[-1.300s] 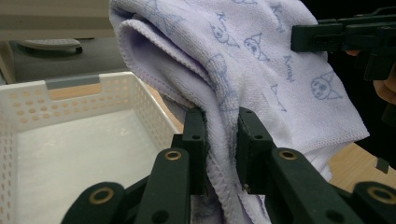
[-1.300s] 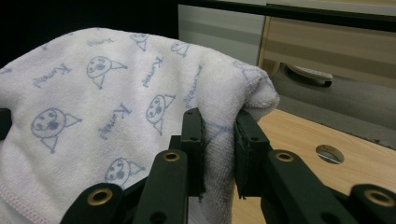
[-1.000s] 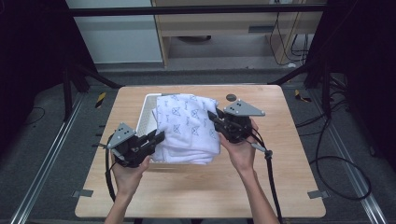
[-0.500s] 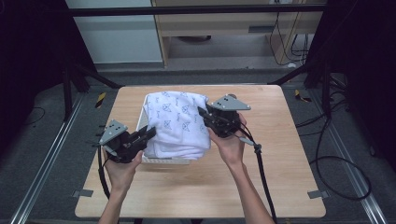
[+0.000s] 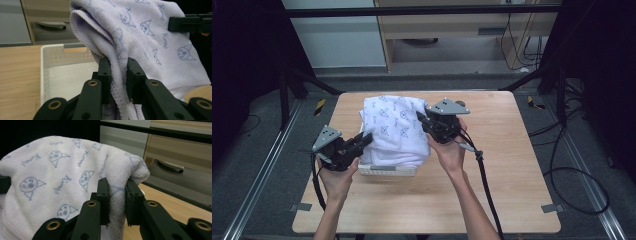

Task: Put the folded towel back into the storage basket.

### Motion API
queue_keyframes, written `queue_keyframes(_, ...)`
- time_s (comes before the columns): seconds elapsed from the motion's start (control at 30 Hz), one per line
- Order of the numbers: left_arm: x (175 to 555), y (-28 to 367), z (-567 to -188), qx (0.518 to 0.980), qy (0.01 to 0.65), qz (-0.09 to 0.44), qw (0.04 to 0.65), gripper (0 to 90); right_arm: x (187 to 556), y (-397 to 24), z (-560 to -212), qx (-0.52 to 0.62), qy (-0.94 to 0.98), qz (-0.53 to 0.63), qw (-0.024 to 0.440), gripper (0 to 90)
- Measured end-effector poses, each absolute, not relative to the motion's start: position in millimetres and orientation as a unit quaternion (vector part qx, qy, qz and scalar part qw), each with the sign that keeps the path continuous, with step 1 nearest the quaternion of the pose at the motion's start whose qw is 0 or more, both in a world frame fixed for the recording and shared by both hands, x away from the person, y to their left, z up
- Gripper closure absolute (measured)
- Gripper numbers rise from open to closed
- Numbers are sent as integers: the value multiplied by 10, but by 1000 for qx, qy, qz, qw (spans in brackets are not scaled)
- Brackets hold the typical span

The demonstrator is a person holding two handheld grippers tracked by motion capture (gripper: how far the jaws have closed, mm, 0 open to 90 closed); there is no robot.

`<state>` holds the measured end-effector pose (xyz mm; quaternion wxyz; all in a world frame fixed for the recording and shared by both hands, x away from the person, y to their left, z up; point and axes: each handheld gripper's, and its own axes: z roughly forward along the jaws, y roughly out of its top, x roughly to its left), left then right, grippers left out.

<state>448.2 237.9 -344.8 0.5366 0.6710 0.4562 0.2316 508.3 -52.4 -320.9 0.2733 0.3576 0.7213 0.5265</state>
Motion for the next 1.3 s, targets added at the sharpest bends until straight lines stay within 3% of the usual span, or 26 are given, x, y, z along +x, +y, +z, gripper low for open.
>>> queue_keyframes(1.3,4720,2680,-3634,651,504,243,513,754,5408,-32,-3341,355,735,511,271,765)
